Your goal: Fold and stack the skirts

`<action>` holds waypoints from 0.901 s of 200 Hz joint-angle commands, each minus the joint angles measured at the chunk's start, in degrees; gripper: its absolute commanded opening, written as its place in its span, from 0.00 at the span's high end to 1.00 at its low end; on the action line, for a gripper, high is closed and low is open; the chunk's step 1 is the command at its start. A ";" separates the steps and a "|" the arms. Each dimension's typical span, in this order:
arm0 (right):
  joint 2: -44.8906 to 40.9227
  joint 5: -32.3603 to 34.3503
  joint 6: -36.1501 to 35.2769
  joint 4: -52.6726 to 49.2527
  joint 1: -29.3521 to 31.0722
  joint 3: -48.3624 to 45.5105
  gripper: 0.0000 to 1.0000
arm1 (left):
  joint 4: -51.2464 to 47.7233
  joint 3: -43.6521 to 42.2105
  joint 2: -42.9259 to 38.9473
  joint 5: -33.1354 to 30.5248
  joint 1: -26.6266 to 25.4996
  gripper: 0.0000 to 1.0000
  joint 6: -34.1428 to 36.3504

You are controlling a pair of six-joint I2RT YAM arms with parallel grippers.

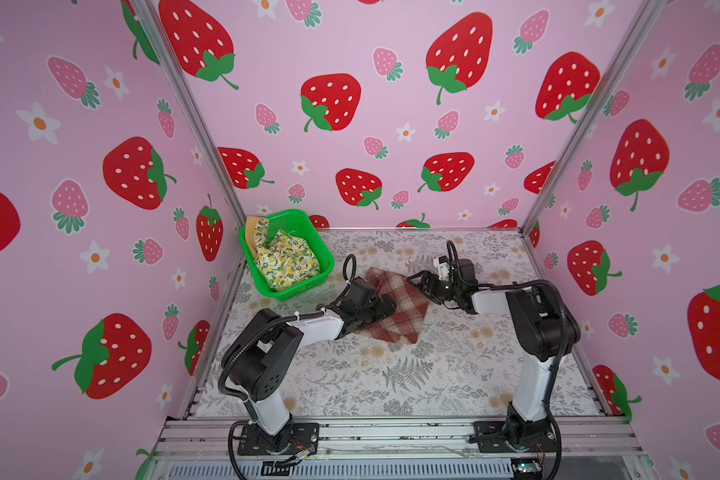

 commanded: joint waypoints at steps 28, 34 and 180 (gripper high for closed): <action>-5.47 10.08 6.12 4.80 6.91 -15.50 0.01 | -11.93 7.84 8.52 -0.21 6.31 0.01 4.97; -6.63 11.46 6.68 5.50 8.54 -16.87 0.00 | -13.21 9.66 9.20 -0.30 6.84 0.01 5.83; -7.82 -0.50 -14.07 -14.27 9.64 12.80 0.00 | -10.18 2.24 -14.78 8.73 8.82 0.00 0.04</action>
